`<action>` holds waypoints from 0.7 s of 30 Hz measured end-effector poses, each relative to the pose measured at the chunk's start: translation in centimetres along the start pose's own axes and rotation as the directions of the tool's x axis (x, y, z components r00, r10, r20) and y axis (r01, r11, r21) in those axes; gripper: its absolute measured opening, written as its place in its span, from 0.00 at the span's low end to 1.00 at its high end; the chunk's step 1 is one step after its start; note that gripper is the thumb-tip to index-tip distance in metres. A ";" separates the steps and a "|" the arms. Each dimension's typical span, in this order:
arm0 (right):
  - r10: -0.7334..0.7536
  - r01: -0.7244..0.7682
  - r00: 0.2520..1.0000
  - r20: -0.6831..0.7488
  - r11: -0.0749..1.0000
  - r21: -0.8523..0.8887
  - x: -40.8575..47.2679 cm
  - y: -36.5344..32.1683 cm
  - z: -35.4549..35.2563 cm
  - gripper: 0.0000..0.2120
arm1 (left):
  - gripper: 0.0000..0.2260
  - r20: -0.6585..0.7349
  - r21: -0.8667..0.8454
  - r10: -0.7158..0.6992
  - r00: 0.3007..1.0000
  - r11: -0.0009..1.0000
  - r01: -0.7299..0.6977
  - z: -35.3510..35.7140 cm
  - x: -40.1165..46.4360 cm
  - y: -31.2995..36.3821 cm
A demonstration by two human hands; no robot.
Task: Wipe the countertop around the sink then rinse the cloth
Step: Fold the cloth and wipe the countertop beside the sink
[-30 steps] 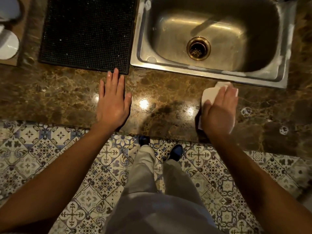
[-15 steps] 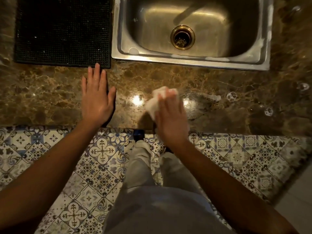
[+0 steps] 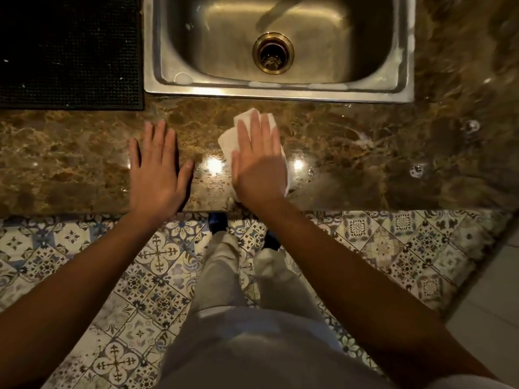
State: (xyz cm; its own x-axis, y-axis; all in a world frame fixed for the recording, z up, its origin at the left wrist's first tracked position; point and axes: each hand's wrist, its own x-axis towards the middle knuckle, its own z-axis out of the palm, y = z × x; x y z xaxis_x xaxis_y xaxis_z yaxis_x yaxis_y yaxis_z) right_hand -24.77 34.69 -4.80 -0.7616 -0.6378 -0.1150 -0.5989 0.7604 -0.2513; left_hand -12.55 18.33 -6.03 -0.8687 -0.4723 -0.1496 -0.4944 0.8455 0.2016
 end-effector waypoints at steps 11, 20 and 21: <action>0.567 -0.573 0.820 -0.085 0.815 -0.092 -1.9 20.9 -6.6 0.30 | 0.31 0.015 0.020 0.131 0.991 0.991 -0.132 2.4 4.6 10.5; 0.040 -0.032 0.995 0.090 0.995 -0.096 -1.3 9.3 -2.5 0.30 | 0.31 0.038 0.051 0.106 0.994 0.993 -0.108 2.0 4.3 11.2; -0.043 0.053 0.990 0.135 0.996 -0.070 -1.3 9.7 -2.9 0.30 | 0.31 0.036 0.037 0.100 0.994 0.994 -0.102 1.8 4.2 11.3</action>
State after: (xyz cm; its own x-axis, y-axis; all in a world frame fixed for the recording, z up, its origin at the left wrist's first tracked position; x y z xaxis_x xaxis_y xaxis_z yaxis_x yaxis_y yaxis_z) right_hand -30.30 43.24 -4.34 -0.6945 -0.6809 -0.2327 -0.6544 0.7321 -0.1891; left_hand -21.70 26.36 -6.15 -0.9123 -0.3757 -0.1632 -0.4019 0.8979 0.1794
